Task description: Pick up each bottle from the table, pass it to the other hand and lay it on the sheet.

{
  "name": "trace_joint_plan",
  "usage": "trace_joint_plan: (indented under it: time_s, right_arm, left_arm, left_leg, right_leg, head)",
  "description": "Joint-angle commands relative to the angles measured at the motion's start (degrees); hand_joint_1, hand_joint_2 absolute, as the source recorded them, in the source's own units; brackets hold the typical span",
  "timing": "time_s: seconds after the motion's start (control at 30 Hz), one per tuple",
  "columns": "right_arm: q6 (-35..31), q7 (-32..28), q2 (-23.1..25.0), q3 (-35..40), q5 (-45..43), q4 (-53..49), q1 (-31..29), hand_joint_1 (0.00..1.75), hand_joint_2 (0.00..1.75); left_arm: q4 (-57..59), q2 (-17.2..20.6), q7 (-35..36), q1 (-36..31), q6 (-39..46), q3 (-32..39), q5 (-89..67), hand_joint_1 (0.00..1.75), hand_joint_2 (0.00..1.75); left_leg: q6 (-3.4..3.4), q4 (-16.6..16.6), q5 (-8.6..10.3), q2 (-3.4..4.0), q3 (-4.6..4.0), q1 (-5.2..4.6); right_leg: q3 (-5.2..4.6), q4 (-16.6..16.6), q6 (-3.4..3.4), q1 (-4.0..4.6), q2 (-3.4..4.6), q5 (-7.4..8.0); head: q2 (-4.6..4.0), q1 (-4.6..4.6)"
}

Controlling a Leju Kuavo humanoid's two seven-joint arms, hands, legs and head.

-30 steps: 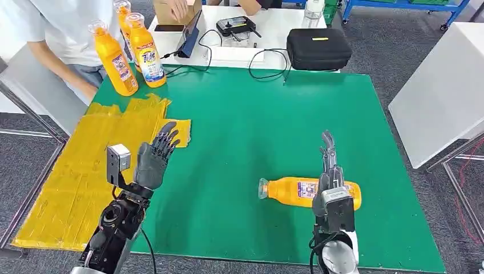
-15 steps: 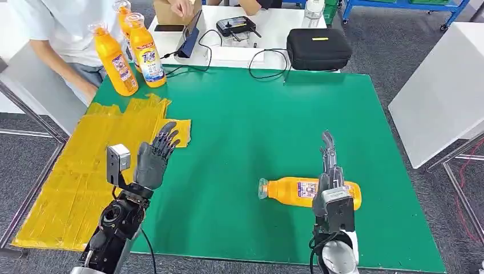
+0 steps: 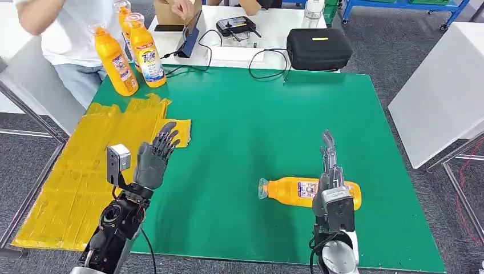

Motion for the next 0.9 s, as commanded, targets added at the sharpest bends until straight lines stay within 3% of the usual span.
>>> trace_joint_plan:
  time_s: [0.03, 0.9]
  right_arm:
    - [0.1, 0.0, 0.3, 0.1, -0.3, 2.9, -1.5, 0.0, 0.0]
    - [0.1, 0.0, 0.3, 0.1, -0.3, 2.9, -1.5, 0.0, 0.0]
  left_arm:
    - [3.7, -0.1, 0.1, -2.1, 0.1, -1.0, -0.1, 0.0, 0.0]
    - [3.7, -0.1, 0.1, -2.1, 0.1, -1.0, -0.1, 0.0, 0.0]
  left_leg:
    - [-0.02, -0.1, -0.09, -0.07, 0.31, -0.01]
    - [-0.02, -0.1, -0.06, -0.05, 0.2, 0.0]
  right_leg:
    - [0.31, -0.1, -0.05, -0.05, 0.19, -0.1]
    - [0.2, 0.0, -0.04, -0.03, 0.15, -0.06]
  head:
    - [0.0, -0.02]
    - [0.0, -0.02]
